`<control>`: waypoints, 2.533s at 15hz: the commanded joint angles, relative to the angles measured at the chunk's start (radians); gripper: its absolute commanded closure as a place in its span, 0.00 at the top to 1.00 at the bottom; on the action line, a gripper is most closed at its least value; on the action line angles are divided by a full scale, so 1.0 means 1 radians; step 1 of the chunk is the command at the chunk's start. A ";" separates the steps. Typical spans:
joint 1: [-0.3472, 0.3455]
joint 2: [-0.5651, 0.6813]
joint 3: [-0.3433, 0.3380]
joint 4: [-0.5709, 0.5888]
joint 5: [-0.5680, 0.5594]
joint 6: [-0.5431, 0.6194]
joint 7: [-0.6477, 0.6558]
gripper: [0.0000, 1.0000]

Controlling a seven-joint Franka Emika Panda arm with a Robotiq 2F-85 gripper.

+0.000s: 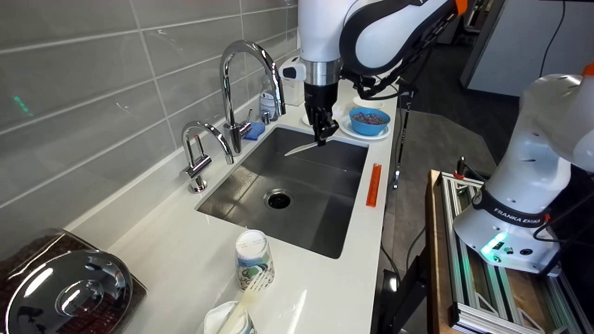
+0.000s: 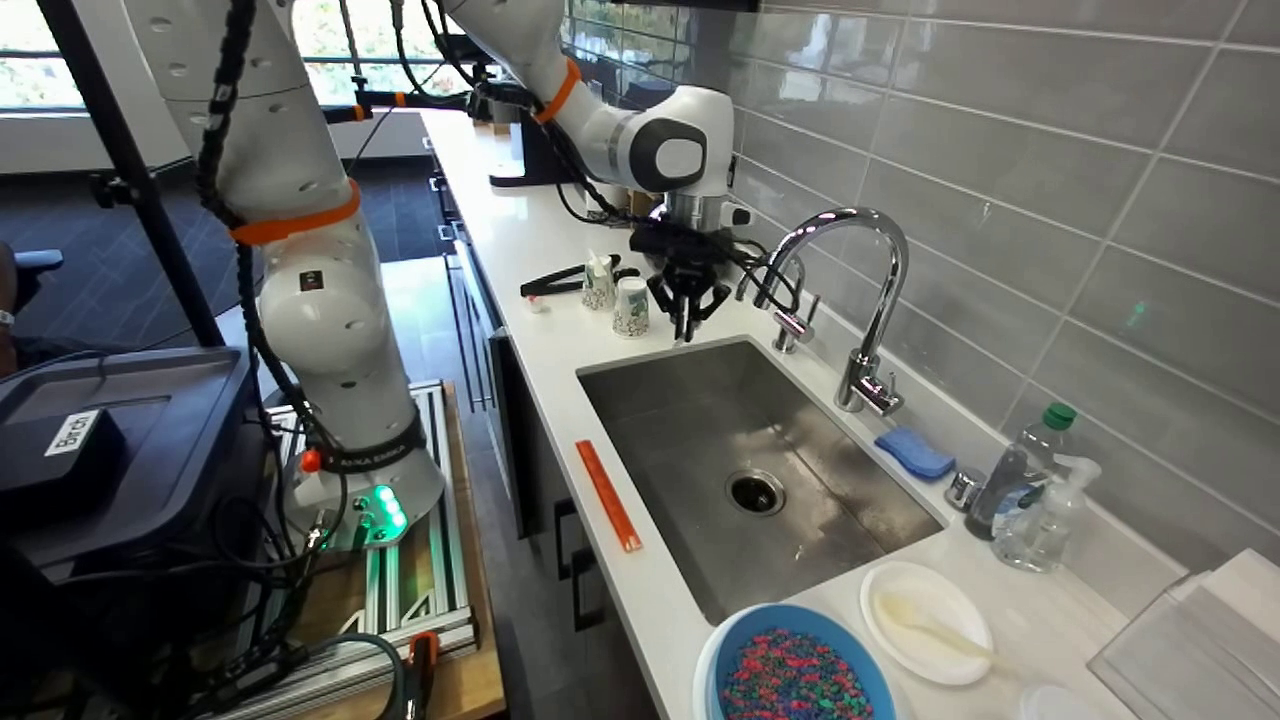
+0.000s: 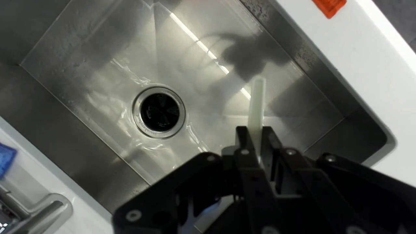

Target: Pick up the fork on the plate and put it on the cup

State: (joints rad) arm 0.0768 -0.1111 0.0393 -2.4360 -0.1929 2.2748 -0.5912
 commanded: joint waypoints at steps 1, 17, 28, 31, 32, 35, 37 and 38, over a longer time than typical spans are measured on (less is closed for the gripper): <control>0.033 -0.007 0.018 -0.025 0.012 0.032 -0.103 0.03; 0.144 0.037 0.111 0.050 0.109 0.051 -0.353 0.03; 0.160 0.165 0.175 0.183 0.116 0.004 -0.383 0.03; 0.162 0.207 0.190 0.227 0.096 -0.009 -0.367 0.03; 0.163 0.220 0.194 0.241 0.087 -0.008 -0.361 0.03; 0.164 0.253 0.207 0.275 0.074 -0.015 -0.356 0.03; 0.164 0.265 0.214 0.290 0.069 -0.016 -0.355 0.03; 0.165 0.268 0.218 0.294 0.068 -0.014 -0.351 0.03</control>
State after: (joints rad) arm 0.2385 0.1283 0.2441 -2.1841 -0.1065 2.3039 -0.9548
